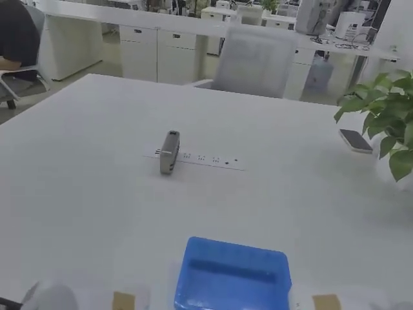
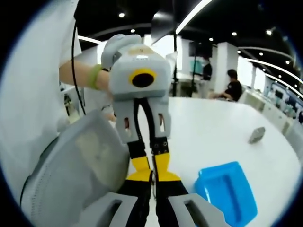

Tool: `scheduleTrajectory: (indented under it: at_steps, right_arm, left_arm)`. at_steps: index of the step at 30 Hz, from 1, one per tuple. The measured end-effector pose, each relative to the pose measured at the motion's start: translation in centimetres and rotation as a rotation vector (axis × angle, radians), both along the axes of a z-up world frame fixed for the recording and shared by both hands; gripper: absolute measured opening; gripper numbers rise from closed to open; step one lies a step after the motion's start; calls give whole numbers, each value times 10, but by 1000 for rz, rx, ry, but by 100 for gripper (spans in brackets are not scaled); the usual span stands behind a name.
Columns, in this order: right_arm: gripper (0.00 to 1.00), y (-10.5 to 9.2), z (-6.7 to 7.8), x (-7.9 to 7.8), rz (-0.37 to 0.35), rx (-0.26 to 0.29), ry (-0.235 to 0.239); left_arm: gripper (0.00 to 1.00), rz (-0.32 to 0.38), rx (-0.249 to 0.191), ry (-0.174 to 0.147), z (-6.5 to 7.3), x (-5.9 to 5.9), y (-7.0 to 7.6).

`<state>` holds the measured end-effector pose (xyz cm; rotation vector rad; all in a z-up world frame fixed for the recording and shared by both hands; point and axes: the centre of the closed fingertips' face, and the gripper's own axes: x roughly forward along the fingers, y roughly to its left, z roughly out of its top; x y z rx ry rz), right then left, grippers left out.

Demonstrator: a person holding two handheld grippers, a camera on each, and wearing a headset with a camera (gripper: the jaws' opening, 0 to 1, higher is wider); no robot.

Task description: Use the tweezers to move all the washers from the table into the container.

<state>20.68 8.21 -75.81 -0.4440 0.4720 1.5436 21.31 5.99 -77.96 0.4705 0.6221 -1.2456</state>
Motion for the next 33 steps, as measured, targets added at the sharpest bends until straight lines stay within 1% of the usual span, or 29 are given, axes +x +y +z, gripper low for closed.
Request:
scheduleTrajectory:
  at_steps: [1, 2, 3, 4, 5, 6, 7, 8, 9, 10, 11, 12, 14, 16, 17, 19, 20, 21, 22, 24, 28, 30, 31, 32, 33]
  right_arm:
    - [2, -2, -2, 1, -19, -1, 3]
    - [7, -2, 0, 5, -48, 20, 10]
    - [17, -4, 0, 8, -87, 41, 36]
    - [24, -6, -1, 9, -105, 46, 59]
    - [29, -8, -3, 11, -116, 47, 66]
    - [32, -12, -8, 14, -120, 38, 60]
    - [33, -17, -16, 17, -133, 19, 53]
    - [34, -19, -22, 18, -136, 3, 54]
    - [36, -22, -32, 17, -133, -20, 61]
    - [37, -22, -37, 17, -126, -30, 58]
    - [37, -23, -43, 16, -113, -45, 56]
    - [36, -22, -50, 14, -94, -60, 49]
    - [35, -17, -56, 13, -77, -59, 48]
    - [32, -10, -61, 8, -42, -48, 65]
    - [27, -8, -62, 7, -25, -42, 62]
    - [16, -4, -60, 3, 16, -17, 80]
    - [6, -2, -59, -1, 50, 3, 101]
    - [5, -5, -61, 2, 57, -10, 76]
    - [4, -3, -61, 3, 51, -4, 87]
    - [3, -4, -60, 2, 69, 1, 111]
    - [2, -3, -59, -1, 75, -11, 102]
    - [2, -4, -57, 0, 62, -12, 101]
    - [1, -5, -55, 0, 47, -10, 111]
    - [1, -6, -53, 3, 19, -7, 123]
    - [1, -7, -52, 5, 1, -3, 126]
  left_arm:
    - [0, 7, -1, 0, 0, 1, 2]
    - [0, 10, -2, 2, 0, 1, 3]
    - [0, 15, -4, 10, 0, 1, 4]
    - [0, 18, -5, 12, 0, 1, 5]
    - [0, 20, -5, 13, 0, 1, 5]
    - [0, 20, -7, 14, -1, 1, 6]
    - [0, 21, -10, 17, 0, 1, 6]
    - [0, 21, -11, 19, 0, 1, 5]
    - [0, 19, -11, 19, 0, 1, 5]
    - [0, 18, -11, 17, 0, 1, 3]
    - [0, 17, -11, 16, 0, 1, 2]
    - [0, 11, -12, 21, 1, 0, -2]
    - [0, 1, -5, 18, 1, -1, -6]
    - [0, -6, 3, 16, 2, -1, -9]
    - [0, -6, 6, 16, 2, -1, -10]
    - [0, 6, 8, 20, 2, 1, -11]
    - [0, 18, 4, 23, 2, 2, -11]
    - [0, 29, -4, 26, 3, 3, -11]
    - [0, 35, -6, 35, 2, 2, -11]
    - [0, 48, -13, 31, 2, 3, -11]
    - [0, 63, -31, 38, 3, 2, -11]
    - [0, 70, -50, 29, 6, 2, -12]
    - [0, 78, -63, 21, 8, 3, -12]
    - [1, 114, -102, 16, 12, 7, -14]
    - [1, 135, -127, 19, 15, 8, -15]
